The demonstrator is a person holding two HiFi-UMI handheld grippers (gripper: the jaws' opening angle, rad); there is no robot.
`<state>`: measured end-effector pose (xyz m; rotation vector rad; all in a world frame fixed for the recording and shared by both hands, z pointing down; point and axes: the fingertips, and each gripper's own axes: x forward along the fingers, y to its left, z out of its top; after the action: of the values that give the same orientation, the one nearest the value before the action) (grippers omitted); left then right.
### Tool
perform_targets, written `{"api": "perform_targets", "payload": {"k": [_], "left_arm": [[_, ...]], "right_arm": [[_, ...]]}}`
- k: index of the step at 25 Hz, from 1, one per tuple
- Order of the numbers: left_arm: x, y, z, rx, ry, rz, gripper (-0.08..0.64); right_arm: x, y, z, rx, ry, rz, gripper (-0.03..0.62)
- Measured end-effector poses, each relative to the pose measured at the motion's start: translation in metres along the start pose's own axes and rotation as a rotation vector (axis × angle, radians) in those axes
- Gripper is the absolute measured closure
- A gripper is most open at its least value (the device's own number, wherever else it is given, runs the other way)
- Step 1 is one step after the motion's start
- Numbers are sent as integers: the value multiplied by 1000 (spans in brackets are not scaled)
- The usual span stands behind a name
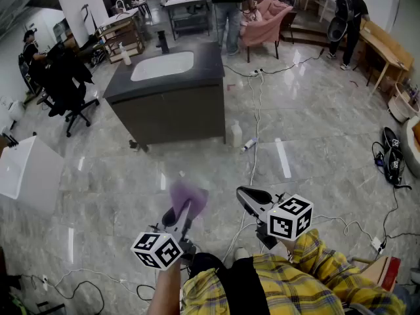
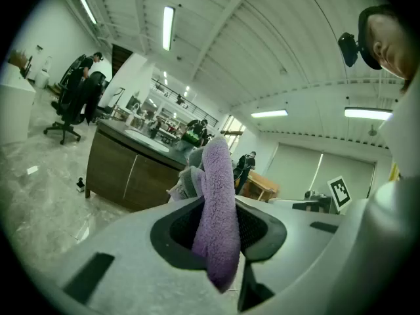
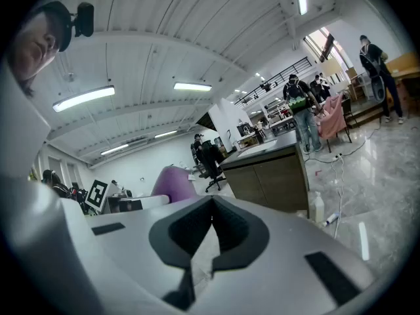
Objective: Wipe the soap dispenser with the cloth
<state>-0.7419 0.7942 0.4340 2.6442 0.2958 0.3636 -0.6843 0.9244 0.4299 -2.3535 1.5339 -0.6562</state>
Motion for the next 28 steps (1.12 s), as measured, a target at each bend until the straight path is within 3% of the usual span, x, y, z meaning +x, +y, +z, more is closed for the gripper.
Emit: {"api": "perform_targets", "payload": {"k": [11, 28], "left_arm": [[-1, 13, -2, -7, 10, 0, 483], [-22, 123, 56, -32, 29, -9, 483]], "right_arm": [[12, -1, -4, 63, -15, 9, 586], [139, 40, 18, 54, 12, -14, 586]]}}
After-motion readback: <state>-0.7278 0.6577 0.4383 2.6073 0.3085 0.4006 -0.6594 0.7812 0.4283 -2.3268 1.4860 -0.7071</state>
